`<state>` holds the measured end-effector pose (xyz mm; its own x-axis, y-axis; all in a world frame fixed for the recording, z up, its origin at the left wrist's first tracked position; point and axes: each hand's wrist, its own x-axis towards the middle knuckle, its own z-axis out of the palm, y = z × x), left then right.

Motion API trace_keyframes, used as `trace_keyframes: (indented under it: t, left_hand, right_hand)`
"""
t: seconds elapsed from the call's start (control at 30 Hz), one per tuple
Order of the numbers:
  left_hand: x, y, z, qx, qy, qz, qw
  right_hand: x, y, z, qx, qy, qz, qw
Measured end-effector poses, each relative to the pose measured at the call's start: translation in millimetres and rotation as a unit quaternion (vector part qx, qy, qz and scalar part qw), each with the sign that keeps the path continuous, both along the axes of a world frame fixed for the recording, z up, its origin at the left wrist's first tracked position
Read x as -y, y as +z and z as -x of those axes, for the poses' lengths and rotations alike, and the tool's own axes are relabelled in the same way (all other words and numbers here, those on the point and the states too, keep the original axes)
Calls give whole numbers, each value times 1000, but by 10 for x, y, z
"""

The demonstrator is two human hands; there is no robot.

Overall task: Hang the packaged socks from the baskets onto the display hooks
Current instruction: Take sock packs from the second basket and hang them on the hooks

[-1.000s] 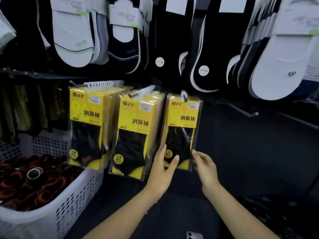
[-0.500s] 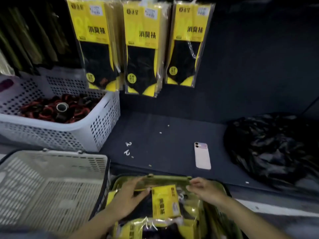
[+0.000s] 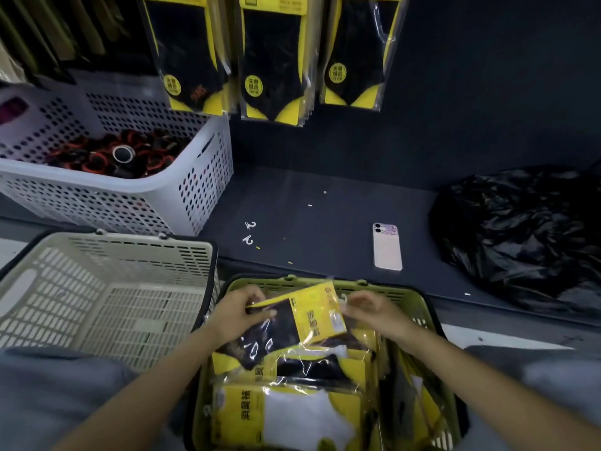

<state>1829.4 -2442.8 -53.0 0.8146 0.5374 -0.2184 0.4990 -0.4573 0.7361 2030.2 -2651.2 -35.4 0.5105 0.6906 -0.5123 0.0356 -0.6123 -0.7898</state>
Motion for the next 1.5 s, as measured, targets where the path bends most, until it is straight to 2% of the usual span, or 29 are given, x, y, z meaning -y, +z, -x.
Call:
trace_keyframes:
  t: [0.07, 0.13, 0.2, 0.27, 0.33, 0.4, 0.5, 0.53, 0.57, 0.63, 0.67, 0.7, 0.77, 0.8, 0.87, 0.93, 1.0, 1.13, 1.23, 1.3, 1.4, 1.47, 1.5]
  left_hand:
    - [10, 182, -71, 80, 65, 90, 991]
    - [35, 338, -143, 149, 121, 156, 969]
    - [113, 442, -185, 166, 115, 229, 952]
    - [237, 462, -193, 144, 79, 323, 932]
    - [305, 439, -183, 128, 84, 381, 912]
    - [252, 463, -167, 132, 104, 391, 905]
    - [48, 577, -80, 187, 164, 417, 874]
    - [-28, 612, -20, 193, 174, 389, 884]
    - [-91, 647, 51, 178, 164, 340, 909]
    - [-181, 669, 211, 94, 82, 252, 960]
    - [-207, 652, 284, 28, 25, 225, 974]
    - [-215, 628, 348, -48, -26, 209, 976]
    - [-161, 529, 450, -185, -104, 194, 958]
    - [-109, 450, 487, -228, -136, 159, 951]
    - [21, 271, 535, -262, -180, 59, 946]
    - [136, 160, 552, -247, -191, 34, 949]
    - [172, 113, 540, -243, -196, 50, 949]
    - [199, 66, 512, -254, -220, 3, 942]
    - [209, 36, 509, -225, -227, 5, 948]
    - [151, 100, 486, -165, -193, 8, 967]
    - [43, 227, 388, 10, -61, -91, 994]
    - [6, 337, 290, 158, 63, -133, 976]
    - [3, 409, 238, 206, 122, -103, 965]
  right_hand:
    - [-22, 127, 15, 14, -66, -33, 997]
    - [-28, 271, 53, -49, -93, -72, 992]
    - [-54, 377, 152, -127, -50, -89, 987]
    - [-97, 398, 265, -154, -30, -96, 983]
    - [-130, 399, 324, -125, -60, -98, 985]
    - [-143, 409, 300, -101, -72, -107, 986]
    - [-166, 418, 258, -61, -33, -123, 990]
    - [-177, 400, 261, -42, -18, -128, 991]
    - [-186, 381, 275, -27, -3, -131, 991]
    - [-183, 309, 320, -9, 35, -123, 992]
    - [-168, 259, 351, -3, 61, -108, 992]
    - [-141, 208, 386, 2, 92, -88, 992]
    - [-65, 81, 472, 13, 160, -54, 985]
    - [-21, 18, 524, 21, 192, -46, 980]
    - [65, -98, 639, 62, 255, -26, 965]
    - [126, -194, 732, 113, 318, 8, 941]
    - [150, -245, 797, 119, 356, 39, 926]
    - [75, -240, 874, 141, 383, 84, 909]
    - [20, -252, 887, 150, 396, 104, 900]
    - [-22, -210, 820, 99, 365, 90, 922]
    - [-110, 2, 640, 19, 247, 22, 969]
    - [-166, 178, 491, -24, 130, -42, 990]
    - [-181, 267, 432, -43, 77, -75, 993]
